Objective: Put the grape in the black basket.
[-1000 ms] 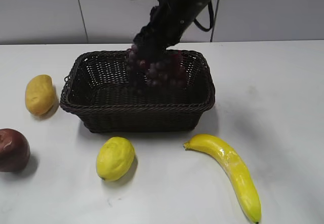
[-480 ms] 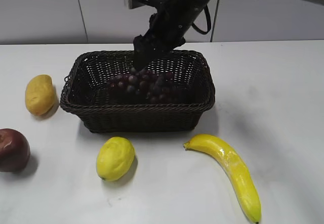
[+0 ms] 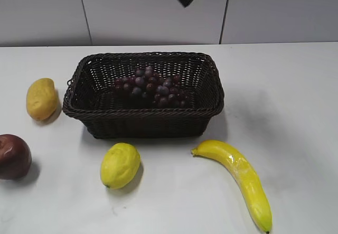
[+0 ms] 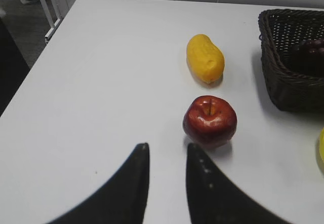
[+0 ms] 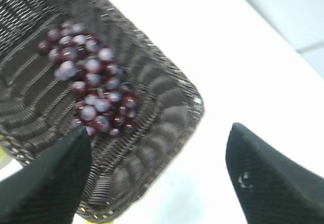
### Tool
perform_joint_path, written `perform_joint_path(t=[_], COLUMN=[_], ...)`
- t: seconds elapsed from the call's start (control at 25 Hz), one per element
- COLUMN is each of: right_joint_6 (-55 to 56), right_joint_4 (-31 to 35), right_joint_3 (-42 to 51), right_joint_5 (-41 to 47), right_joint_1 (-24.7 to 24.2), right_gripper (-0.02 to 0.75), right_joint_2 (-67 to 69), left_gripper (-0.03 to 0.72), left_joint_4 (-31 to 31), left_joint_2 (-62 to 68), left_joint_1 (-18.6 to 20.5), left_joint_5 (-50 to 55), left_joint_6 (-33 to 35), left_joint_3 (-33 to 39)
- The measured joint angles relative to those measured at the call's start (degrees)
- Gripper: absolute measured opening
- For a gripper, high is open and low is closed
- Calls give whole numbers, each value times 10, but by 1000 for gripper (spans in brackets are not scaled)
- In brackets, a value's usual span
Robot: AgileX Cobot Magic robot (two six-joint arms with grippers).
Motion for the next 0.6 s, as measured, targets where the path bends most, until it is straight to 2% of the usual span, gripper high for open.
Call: perform_joint_path(t=[0.12,0.32,0.6], right_joint_6=[55,85,117], right_joint_4=[-42,-54,-55], right_joint_3=[22,90,268], right_joint_5=[1,2,3], right_joint_1=[0,0,0], right_gripper=[621,601,593], right_joint_2=[-57,-142,-282], left_gripper=[228,228,228], left_joint_4=[0,0,0], left_joint_2=[0,0,0], left_joint_1=[0,0,0], left_joint_5=[0,0,0], left_joint_6=[0,0,0], left_joint_3=[0,0,0])
